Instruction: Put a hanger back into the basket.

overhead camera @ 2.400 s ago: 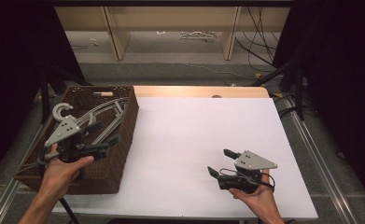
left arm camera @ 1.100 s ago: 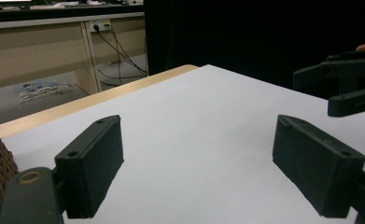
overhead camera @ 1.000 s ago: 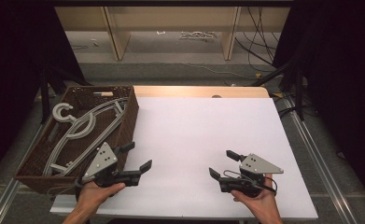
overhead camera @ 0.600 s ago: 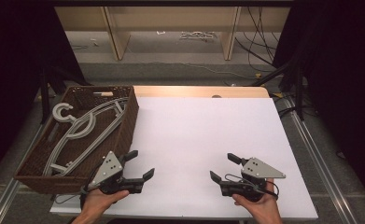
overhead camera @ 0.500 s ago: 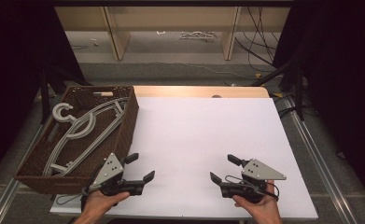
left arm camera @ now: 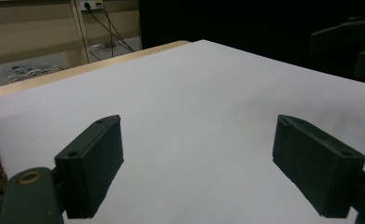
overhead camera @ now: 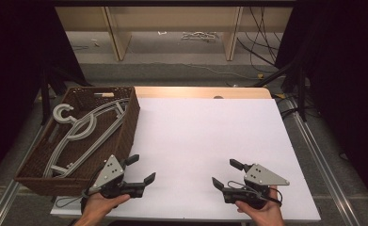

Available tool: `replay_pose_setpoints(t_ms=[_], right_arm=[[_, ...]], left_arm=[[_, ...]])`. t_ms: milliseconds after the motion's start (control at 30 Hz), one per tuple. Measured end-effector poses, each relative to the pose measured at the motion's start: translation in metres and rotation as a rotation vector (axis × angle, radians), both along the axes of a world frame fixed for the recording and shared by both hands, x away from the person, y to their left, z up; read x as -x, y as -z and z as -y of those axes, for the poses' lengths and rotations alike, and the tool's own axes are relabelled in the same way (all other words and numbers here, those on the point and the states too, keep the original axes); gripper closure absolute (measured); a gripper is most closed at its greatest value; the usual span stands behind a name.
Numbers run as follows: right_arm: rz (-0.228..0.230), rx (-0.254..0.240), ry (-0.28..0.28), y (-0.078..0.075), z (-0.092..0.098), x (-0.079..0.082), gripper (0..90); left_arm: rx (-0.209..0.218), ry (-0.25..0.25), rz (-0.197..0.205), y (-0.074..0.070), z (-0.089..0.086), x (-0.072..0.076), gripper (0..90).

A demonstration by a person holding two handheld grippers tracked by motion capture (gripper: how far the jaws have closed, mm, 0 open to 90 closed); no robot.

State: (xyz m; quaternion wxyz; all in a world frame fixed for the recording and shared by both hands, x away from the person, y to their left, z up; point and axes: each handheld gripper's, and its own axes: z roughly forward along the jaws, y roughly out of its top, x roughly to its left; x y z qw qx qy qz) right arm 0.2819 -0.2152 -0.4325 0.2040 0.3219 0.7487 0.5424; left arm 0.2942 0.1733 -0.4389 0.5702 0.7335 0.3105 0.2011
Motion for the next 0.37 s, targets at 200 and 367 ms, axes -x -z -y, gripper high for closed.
replay_pose_setpoints(t_ms=[200,367], right_arm=[[0.002,-0.002,-0.001,0.0003,-0.0009,-0.0003,16.5],[-0.001,0.000,-0.006,0.0003,-0.0006,-0.0007,16.5]], left_arm=[[-0.006,0.001,0.002,0.0001,-0.0001,0.0001,16.3],[-0.001,-0.001,-0.009,0.0006,0.0006,0.0005,16.3]])
